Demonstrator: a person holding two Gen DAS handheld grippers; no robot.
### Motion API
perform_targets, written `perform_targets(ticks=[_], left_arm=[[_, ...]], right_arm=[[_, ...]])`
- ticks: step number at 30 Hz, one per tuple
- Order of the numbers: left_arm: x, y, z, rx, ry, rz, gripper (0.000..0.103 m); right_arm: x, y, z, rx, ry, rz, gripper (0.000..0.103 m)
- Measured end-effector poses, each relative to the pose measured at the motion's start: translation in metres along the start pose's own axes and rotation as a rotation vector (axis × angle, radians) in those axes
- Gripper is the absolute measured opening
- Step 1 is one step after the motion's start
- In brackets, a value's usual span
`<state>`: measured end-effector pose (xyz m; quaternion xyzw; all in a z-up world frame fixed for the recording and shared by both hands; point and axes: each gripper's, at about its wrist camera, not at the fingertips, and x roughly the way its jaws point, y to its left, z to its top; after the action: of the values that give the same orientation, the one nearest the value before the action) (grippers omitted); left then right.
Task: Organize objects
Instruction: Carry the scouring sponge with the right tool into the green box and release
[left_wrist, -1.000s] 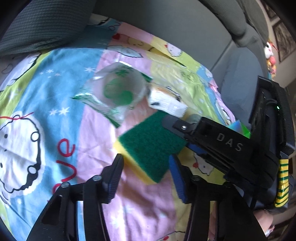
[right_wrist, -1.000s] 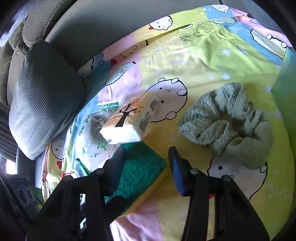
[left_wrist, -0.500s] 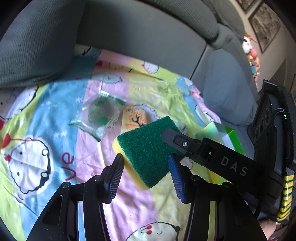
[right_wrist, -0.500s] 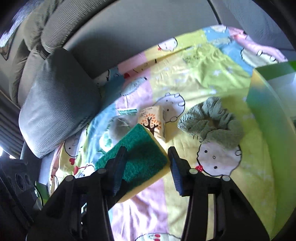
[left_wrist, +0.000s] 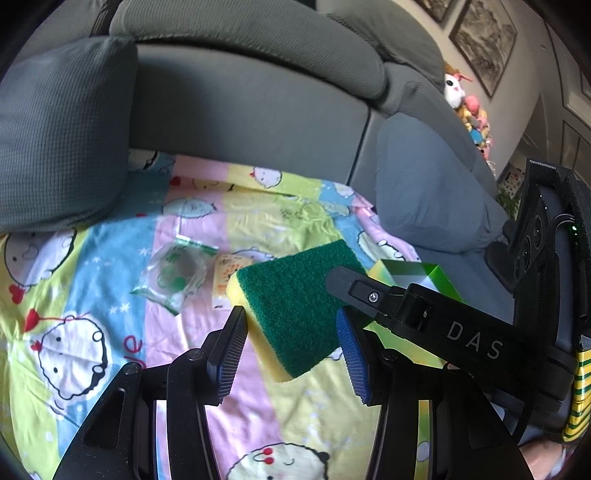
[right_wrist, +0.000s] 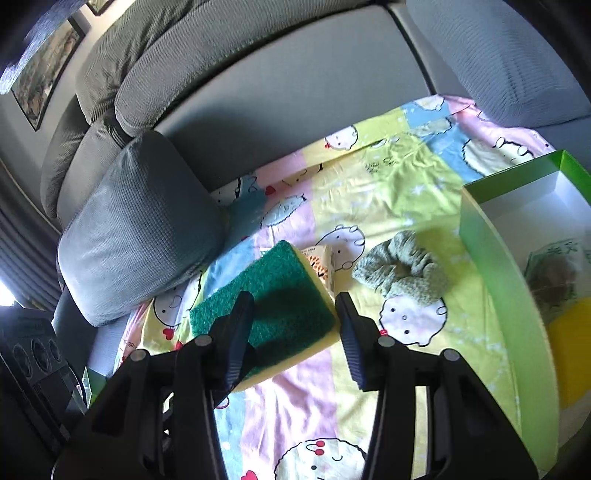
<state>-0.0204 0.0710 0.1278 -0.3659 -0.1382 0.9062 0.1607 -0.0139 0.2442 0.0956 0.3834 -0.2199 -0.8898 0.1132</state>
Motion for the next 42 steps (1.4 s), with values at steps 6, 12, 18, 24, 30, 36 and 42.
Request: perform_targets(ticks=[6,12,18,24,30,36,42], left_arm=[[0.0,-0.028,0.003,0.04,-0.022,-0.025,0.051],[0.01,-0.073,0.006,0.137,-0.015,-0.062,0.051],[0.022,-0.116,0.001,0.212,-0.004,-0.128,0.051],[0.038,-0.151,-0.006,0.275,0.037,-0.178,0.051],[0.05,-0.179,-0.016,0.32,0.074,-0.211,0.051],[0.066,-0.199,-0.028,0.322,0.144,-0.293,0.051],[0.087,-0.211,-0.043,0.287,0.241,-0.355,0.051]], right_arm=[[-0.024,-0.015,0.004,0.027,-0.046,-0.003,0.045],[-0.054,-0.044,0.009,0.097,-0.115,-0.025,0.045],[-0.088,-0.078,0.008,0.193,-0.192,-0.068,0.045],[-0.114,-0.112,0.002,0.282,-0.245,-0.124,0.045],[-0.13,-0.137,-0.004,0.35,-0.272,-0.164,0.045],[-0.146,-0.161,-0.014,0.418,-0.282,-0.242,0.045],[-0.16,-0.181,-0.022,0.468,-0.266,-0.399,0.045]])
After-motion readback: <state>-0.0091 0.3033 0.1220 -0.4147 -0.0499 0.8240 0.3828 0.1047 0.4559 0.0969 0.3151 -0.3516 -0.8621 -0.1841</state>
